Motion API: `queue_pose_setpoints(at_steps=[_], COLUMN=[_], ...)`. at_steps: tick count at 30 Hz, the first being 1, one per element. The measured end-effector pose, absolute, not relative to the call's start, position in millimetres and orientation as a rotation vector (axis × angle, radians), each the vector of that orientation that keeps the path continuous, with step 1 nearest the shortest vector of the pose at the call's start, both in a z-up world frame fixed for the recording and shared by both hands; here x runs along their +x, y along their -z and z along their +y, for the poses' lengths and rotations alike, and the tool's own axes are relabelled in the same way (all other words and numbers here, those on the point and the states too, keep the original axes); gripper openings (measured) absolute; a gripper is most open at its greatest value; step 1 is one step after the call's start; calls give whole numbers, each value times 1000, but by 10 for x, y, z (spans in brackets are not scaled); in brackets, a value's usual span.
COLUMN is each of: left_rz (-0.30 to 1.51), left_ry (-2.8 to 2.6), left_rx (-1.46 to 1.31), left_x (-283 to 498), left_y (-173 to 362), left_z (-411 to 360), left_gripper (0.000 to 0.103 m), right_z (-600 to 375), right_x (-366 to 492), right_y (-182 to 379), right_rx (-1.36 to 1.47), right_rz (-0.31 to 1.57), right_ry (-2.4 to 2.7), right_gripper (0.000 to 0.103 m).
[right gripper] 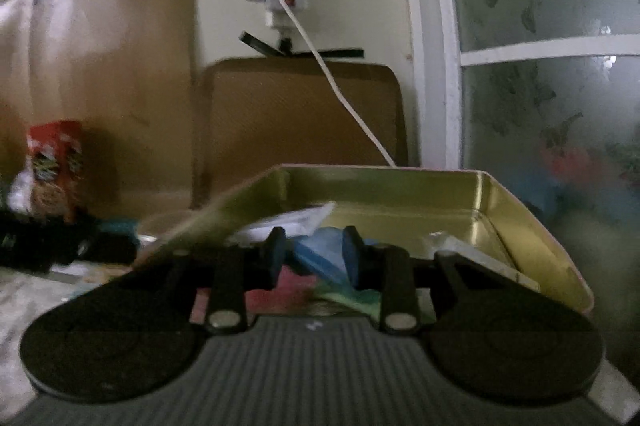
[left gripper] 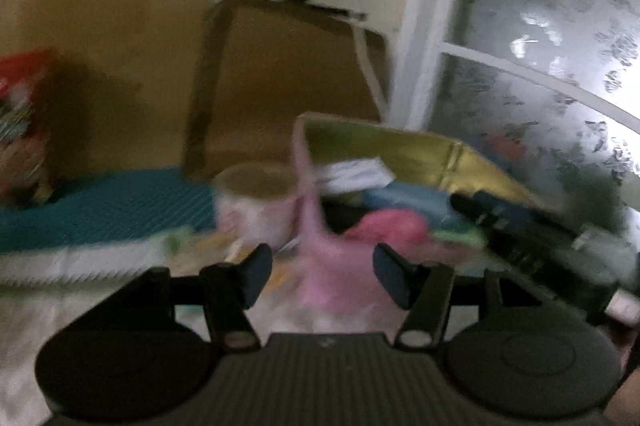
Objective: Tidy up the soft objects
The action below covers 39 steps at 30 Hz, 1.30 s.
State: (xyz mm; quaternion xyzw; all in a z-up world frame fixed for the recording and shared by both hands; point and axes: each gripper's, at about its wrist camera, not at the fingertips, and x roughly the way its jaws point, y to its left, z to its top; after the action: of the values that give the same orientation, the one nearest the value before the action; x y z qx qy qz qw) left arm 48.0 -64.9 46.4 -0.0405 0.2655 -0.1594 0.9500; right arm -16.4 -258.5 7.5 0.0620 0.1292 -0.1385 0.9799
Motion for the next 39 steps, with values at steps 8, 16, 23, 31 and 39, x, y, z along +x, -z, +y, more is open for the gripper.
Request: queue_pose_setpoints(at_steps=[8,16,23,31,39], left_rz=[659,613,574,547,558], left_ry=[58,-34,-40,-45,-42], left_rx=[-122,-215,-328,-416,-445], left_x=[300,276,169,131,134], left_y=[-103,-10,32,37,45], left_z=[277,775,927,1066,1109], left_gripper=[57,58,67,69,70], right_z=[-2019,-1355,-1225,-1291,-909], right_x=[-112,496,1403,1913,770], right_y=[-137,-34,-40,174,130], right_rx=[121,-19,-40,89,148], right_rz=[288,484,617,797,752], right_ry=[31,-188,-187,-160,-484], right_gripper=[34,37,53,45,48])
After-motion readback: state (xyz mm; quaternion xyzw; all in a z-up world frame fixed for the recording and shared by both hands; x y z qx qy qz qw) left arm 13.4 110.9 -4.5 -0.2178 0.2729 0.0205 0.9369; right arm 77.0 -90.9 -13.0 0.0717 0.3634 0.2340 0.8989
